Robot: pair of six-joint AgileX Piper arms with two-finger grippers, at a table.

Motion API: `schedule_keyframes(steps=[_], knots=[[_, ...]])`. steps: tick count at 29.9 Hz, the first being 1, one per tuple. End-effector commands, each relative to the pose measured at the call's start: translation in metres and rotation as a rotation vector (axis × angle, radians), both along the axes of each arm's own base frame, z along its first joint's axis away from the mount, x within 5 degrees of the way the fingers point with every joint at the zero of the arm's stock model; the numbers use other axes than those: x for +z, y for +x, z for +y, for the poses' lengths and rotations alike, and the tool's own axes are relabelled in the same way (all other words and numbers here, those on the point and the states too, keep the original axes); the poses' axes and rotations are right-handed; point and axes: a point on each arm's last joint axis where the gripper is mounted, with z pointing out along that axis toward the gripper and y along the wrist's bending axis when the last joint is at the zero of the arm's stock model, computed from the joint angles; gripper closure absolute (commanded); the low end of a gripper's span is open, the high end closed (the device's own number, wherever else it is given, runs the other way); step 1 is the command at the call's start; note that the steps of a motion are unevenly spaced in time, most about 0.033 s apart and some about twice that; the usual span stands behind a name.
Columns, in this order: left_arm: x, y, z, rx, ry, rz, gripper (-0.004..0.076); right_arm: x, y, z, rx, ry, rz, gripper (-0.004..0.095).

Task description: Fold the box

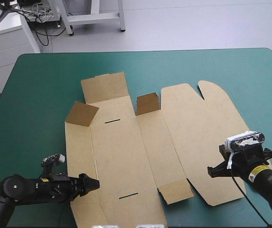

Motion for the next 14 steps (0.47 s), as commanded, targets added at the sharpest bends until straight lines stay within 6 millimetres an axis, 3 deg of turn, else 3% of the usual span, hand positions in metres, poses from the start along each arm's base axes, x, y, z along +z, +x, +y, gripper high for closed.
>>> schedule_keyframes(steps=[1,5,8,14], knots=[[0.0104,0.0048,-0.0043,0.013,-0.066,-0.036,0.0286,0.0139,0.0028,0.0005,-0.001,0.03,-0.091,0.0928],[0.0103,0.0051,-0.004,0.01,-0.06,-0.044,0.0487,0.0139,0.0028,0.0005,-0.001,0.03,-0.091,0.0928],[0.0104,0.0057,-0.0038,-0.013,-0.045,-0.074,0.07,0.0139,0.0028,0.0005,-0.001,0.03,-0.091,0.0928],[0.0114,0.0087,-0.0027,0.003,-0.035,-0.106,0.0734,0.0132,0.0027,0.0,-0.002,0.019,-0.086,0.0928]])
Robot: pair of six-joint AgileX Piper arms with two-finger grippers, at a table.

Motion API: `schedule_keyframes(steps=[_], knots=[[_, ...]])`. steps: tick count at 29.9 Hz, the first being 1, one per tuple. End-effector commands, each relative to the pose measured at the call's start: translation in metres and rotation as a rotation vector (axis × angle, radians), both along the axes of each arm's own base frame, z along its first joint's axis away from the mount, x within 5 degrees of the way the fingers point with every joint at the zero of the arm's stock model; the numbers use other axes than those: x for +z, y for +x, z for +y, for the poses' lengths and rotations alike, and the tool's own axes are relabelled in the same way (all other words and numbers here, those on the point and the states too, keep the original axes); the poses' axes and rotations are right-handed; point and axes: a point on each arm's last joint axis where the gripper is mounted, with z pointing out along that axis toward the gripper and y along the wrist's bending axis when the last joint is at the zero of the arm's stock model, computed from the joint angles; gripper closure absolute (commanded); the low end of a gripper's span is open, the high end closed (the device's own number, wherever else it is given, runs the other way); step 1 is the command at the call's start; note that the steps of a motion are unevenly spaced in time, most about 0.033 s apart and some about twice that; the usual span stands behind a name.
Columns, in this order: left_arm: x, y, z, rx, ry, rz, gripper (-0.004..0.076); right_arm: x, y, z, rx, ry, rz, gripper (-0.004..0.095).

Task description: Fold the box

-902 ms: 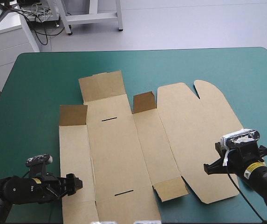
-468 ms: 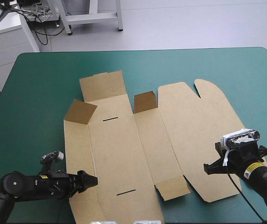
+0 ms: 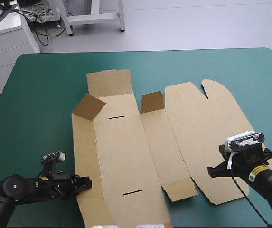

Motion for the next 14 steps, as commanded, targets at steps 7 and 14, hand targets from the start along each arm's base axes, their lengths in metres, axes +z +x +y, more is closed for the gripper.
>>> schedule_keyframes(steps=[7,14], knots=[[0.021,0.02,0.001,-0.074,0.081,-0.041,0.0734,0.013,0.003,0.0,0.0,0.016,-0.087,0.0928],[0.057,0.066,0.013,-0.214,0.34,-0.053,0.0734,0.011,0.002,-0.001,-0.002,-0.002,-0.067,0.0928]])
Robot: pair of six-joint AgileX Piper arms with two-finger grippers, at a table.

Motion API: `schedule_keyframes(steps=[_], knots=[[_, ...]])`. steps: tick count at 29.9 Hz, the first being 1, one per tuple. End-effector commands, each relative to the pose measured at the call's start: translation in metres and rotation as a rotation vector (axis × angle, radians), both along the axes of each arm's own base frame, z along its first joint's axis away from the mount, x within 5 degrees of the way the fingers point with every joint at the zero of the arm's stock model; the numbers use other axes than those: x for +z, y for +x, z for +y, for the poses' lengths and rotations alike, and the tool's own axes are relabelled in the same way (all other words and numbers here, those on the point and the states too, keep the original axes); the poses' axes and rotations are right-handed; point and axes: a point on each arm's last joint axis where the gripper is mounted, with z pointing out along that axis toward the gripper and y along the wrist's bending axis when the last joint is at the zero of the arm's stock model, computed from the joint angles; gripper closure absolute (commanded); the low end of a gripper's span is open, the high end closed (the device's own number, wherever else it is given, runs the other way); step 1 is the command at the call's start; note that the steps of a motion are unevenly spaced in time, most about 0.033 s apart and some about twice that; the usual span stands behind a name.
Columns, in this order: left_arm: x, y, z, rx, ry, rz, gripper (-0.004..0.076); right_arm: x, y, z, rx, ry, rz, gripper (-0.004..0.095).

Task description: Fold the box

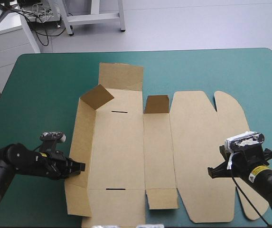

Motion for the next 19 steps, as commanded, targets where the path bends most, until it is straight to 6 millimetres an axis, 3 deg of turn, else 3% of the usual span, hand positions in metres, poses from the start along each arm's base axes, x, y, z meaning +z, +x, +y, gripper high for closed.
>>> schedule_keyframes(steps=[1,12,19], knots=[[0.028,0.028,0.006,-0.07,0.126,-0.055,0.0734,0.012,0.002,0.0,-0.001,0.005,-0.07,0.0928],[0.066,0.108,0.022,-0.183,0.423,-0.188,0.0734,0.011,0.002,0.0,-0.001,0.01,-0.056,0.0928],[0.081,0.132,0.019,-0.286,0.59,-0.266,0.0734,0.008,0.0,-0.001,-0.003,-0.002,-0.023,0.0928]])
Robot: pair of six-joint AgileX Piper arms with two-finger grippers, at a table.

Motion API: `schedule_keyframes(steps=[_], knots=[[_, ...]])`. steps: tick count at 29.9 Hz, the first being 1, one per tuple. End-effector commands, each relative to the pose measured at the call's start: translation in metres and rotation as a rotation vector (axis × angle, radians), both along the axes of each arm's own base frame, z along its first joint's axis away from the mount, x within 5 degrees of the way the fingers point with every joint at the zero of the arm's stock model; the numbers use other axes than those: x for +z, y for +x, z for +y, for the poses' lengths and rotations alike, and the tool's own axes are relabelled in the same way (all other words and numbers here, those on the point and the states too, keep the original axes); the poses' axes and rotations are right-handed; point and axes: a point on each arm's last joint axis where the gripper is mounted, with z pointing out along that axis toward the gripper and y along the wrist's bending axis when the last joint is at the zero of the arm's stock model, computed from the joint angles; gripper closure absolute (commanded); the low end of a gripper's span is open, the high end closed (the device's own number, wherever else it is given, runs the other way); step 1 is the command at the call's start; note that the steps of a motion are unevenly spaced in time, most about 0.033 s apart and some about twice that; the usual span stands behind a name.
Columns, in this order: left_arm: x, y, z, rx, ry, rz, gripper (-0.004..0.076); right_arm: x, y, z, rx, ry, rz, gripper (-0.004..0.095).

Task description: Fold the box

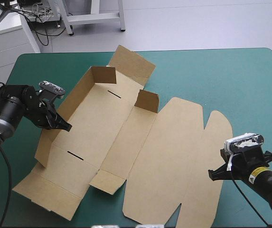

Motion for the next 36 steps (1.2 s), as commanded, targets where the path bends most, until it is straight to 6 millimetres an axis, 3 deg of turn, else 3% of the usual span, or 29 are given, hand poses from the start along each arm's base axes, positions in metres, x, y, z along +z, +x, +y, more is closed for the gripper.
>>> schedule_keyframes(steps=[1,6,16,24,28,36], knots=[[0.025,0.005,-0.009,-0.089,0.096,-0.126,0.0734,0.011,0.002,0.0,-0.001,0.013,-0.06,0.0928],[0.029,0.006,-0.04,-0.312,0.319,-0.215,0.0734,0.01,0.002,0.0,-0.001,0.012,-0.056,0.0928],[0.05,-0.012,-0.109,-0.675,0.752,-0.458,0.0734,0.008,0.001,-0.001,-0.003,0.0,-0.027,0.0928],[0.059,-0.033,-0.154,-0.852,0.818,-0.631,0.0734,0.007,0.0,-0.001,-0.003,-0.004,-0.015,0.0928],[0.064,-0.042,-0.172,-0.811,0.723,-0.746,0.0734,0.007,0.0,-0.001,-0.004,-0.006,-0.012,0.0928],[0.082,-0.051,-0.191,-0.777,0.751,-0.967,0.0734,0.006,-0.001,-0.001,-0.004,-0.01,-0.001,0.0928]])
